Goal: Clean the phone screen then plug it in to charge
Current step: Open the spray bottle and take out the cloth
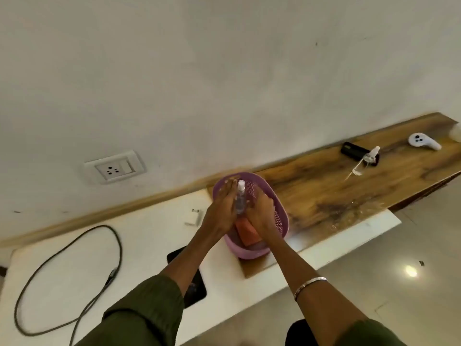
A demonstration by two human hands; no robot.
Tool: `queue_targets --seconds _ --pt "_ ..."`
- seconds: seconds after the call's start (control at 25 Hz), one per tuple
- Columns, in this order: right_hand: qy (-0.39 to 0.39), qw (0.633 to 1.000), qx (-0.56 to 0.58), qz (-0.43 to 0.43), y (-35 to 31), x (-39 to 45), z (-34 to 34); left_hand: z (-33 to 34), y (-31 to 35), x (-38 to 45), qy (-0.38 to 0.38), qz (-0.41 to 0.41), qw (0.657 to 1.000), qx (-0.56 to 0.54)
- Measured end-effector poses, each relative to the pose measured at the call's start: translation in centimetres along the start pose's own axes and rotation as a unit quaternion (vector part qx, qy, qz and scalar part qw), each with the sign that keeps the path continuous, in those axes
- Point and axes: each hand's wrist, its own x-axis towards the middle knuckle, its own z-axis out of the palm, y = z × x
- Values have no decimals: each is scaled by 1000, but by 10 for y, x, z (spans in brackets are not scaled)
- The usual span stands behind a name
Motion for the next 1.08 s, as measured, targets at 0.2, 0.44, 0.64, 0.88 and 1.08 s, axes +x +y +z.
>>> queue_targets --seconds 0.2,0.44,0.64,0.88,1.08 --pt "-34 999 31 11 2 23 23 7 -8 36 14 -6 1000 7" --pt "-20 996 83 -11 -2 10 12 3 2 41 78 20 994 -78" --pt "14 996 57 -73 -48 -4 -42 -56 49 39 90 27 977 -191" --pt "23 985 63 -160 -121 -46 -75 -139 105 -1 77 65 953 -286" --pt "-3 979 100 -176 -166 -99 -62 -183 110 -60 192 -19 951 -242"
